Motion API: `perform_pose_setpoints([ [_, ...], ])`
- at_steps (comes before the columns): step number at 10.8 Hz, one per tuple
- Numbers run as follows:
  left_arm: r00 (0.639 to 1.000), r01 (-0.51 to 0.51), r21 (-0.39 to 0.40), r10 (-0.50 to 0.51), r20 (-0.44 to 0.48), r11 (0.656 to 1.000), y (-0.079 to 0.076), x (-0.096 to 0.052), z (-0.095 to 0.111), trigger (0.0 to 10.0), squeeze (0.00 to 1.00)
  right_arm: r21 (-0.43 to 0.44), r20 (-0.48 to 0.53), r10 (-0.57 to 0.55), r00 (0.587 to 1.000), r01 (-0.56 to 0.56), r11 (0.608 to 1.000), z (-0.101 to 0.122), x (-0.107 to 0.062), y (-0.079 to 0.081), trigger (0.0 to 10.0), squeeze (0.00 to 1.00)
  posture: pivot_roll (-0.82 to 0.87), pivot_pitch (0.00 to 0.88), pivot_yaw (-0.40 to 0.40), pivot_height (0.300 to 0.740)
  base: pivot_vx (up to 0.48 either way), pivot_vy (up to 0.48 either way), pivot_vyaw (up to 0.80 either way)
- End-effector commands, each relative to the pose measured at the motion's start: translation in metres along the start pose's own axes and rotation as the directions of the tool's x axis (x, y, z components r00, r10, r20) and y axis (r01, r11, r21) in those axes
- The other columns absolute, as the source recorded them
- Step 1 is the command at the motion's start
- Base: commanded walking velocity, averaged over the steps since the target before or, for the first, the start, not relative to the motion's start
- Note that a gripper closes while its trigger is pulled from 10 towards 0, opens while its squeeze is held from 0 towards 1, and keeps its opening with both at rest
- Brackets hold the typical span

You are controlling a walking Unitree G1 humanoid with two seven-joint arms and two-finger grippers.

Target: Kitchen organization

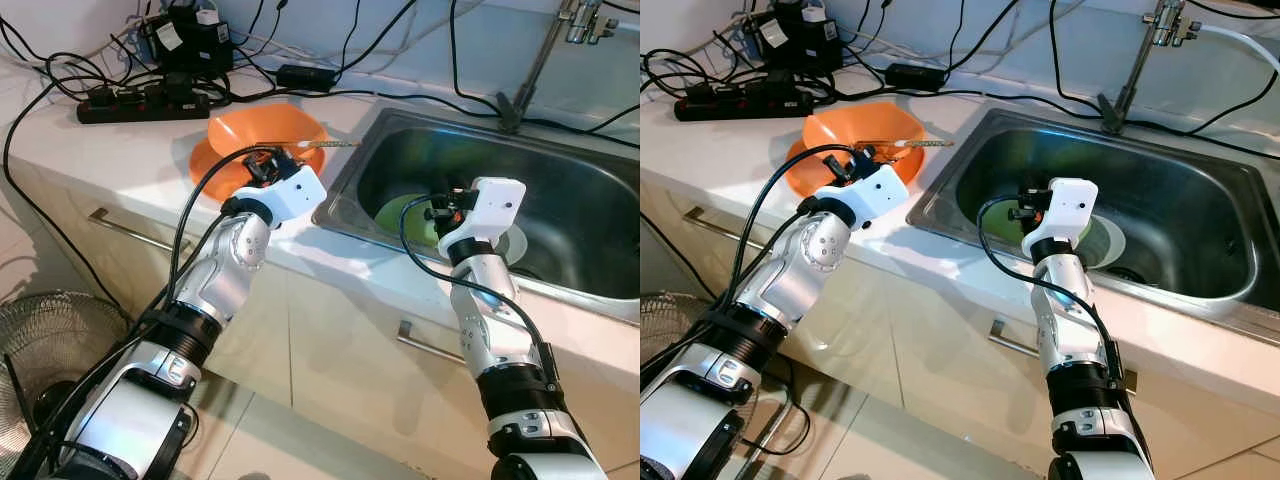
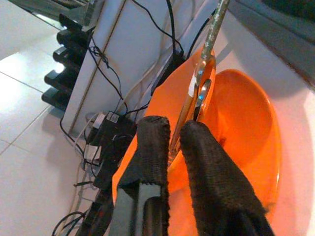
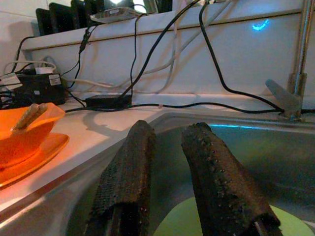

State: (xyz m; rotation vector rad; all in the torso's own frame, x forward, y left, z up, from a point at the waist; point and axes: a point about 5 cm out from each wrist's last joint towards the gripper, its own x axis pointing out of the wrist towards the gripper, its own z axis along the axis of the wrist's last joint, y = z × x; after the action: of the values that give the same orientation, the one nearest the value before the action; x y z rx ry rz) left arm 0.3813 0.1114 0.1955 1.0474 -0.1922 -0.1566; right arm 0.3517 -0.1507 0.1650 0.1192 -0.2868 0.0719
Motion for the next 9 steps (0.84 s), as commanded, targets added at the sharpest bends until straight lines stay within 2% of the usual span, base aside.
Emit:
perform_pose_setpoints([
  [1,1.000,-0.013,-0.006,0.013,0.007,1.000,0.004,0.003,0.003,0.0,0.00,-0.002,0.021,-0.002,1.000,0.002,1.000,0.006,0.003,0.000,10.0,0.00,0.21,0.032,-0.020,0.740,0.000,0.000,0.00],
  [3,1.000,-0.021,-0.008,0.021,0.009,1.000,0.006,0.003,0.003,0.0,0.00,-0.001,0.020,-0.002,1.000,0.002,1.000,0.006,0.004,0.000,10.0,0.00,0.21,0.031,-0.020,0.740,0.000,0.000,0.00],
  [6,0.997,-0.065,-0.006,0.066,0.033,0.998,0.023,0.002,0.008,0.0,0.00,-0.003,0.020,-0.006,1.000,0.006,1.000,0.006,0.005,0.000,10.0,0.00,0.22,0.033,-0.023,0.740,0.000,0.000,0.00],
  [7,0.998,-0.052,-0.019,0.053,0.039,0.998,0.023,0.001,0.008,0.6,0.00,-0.004,0.020,-0.006,1.000,0.006,1.000,0.006,0.005,0.000,10.0,0.00,0.22,0.033,-0.023,0.740,0.000,0.000,0.00],
  [8,0.998,-0.034,-0.034,0.036,0.059,0.999,0.022,-0.001,0.010,10.0,0.00,-0.003,0.020,-0.005,1.000,0.005,1.000,0.006,0.005,0.000,10.0,0.00,0.22,0.032,-0.023,0.740,0.000,0.000,0.00],
  [9,0.996,-0.001,-0.060,0.006,0.086,0.998,0.018,-0.005,0.013,10.0,0.00,-0.003,0.019,-0.003,1.000,0.003,1.000,0.006,0.005,0.001,10.0,0.00,0.22,0.031,-0.019,0.740,0.000,0.000,0.00],
])
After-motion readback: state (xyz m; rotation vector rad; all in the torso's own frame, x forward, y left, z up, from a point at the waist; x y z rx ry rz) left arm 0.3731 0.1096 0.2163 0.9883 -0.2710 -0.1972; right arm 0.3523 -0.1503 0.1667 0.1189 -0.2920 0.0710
